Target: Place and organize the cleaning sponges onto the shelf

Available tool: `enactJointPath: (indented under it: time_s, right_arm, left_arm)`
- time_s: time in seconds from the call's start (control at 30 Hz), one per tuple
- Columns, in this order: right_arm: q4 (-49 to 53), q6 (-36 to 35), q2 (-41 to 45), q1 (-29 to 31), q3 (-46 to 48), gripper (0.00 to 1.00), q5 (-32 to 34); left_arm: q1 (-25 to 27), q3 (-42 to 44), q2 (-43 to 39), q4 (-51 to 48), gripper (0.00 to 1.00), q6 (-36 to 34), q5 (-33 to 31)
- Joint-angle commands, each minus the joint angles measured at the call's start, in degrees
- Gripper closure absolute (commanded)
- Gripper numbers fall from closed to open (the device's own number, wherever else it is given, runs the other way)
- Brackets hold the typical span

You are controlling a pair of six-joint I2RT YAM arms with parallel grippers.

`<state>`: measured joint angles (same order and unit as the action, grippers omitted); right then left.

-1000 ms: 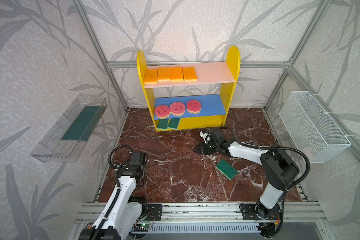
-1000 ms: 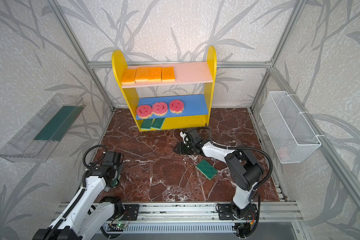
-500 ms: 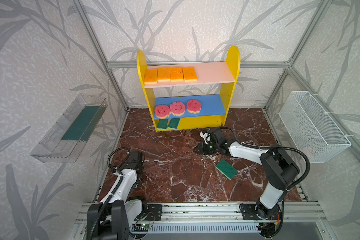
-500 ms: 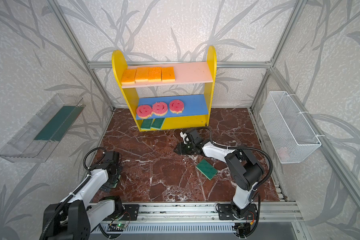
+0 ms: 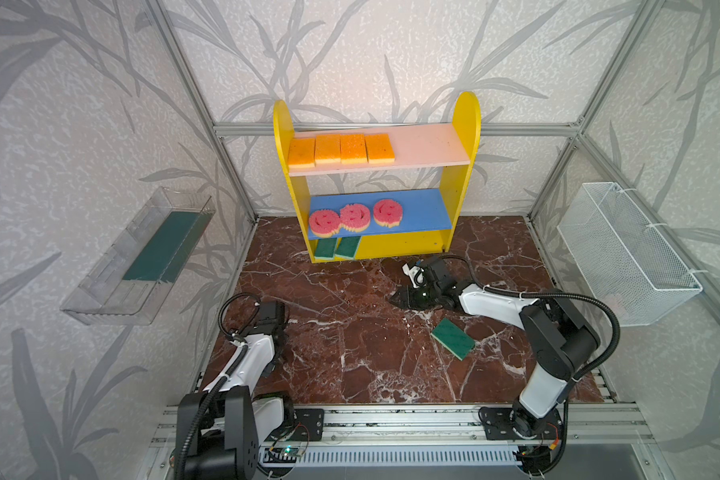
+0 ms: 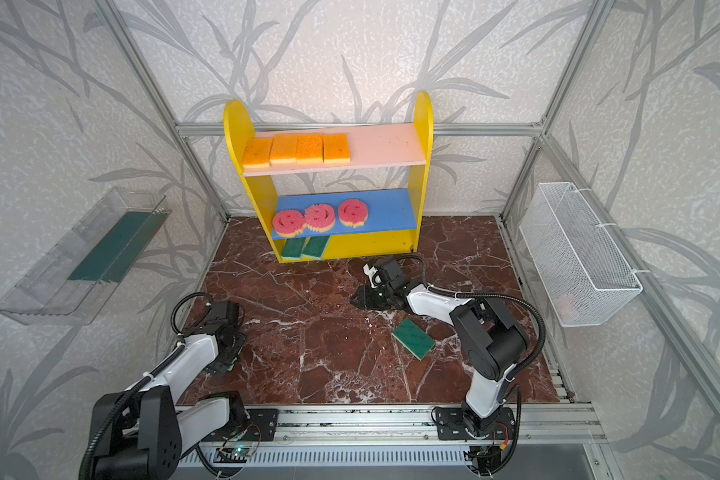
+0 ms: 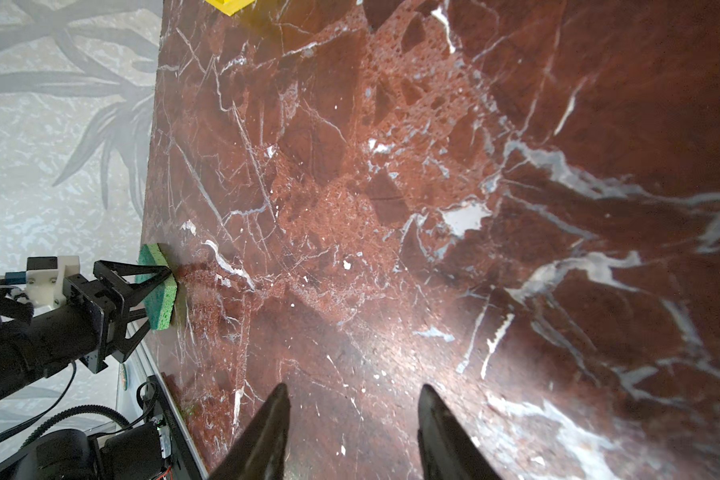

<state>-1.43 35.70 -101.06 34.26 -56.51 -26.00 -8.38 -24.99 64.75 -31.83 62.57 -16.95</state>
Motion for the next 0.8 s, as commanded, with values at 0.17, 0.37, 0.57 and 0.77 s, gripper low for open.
enactJointPath:
  time_s: [0.17,0.37,0.57,0.77]
  right_arm:
    - [-1.3,0.3,5.6,-2.9,2.4,0.51,-0.6]
    - [-0.9,0.3,9.9,-6.9,6.0,0.51,-0.9]
    - [1.7,0.4,19.5,-13.4,14.3,0.51,0.1]
    - [4.9,0.3,29.1,-19.2,22.0,0.50,-0.1]
  left_arm:
    - [6.7,-1.3,3.1,7.4,0.33,-4.0,9.4]
    - [25.0,-10.0,11.1,6.5,0.33,-2.9,6.1]
    - [41.4,-23.1,23.6,5.5,0.32,-4.1,4.5]
    - [52.1,-35.4,37.2,5.7,0.29,-6.7,7.0]
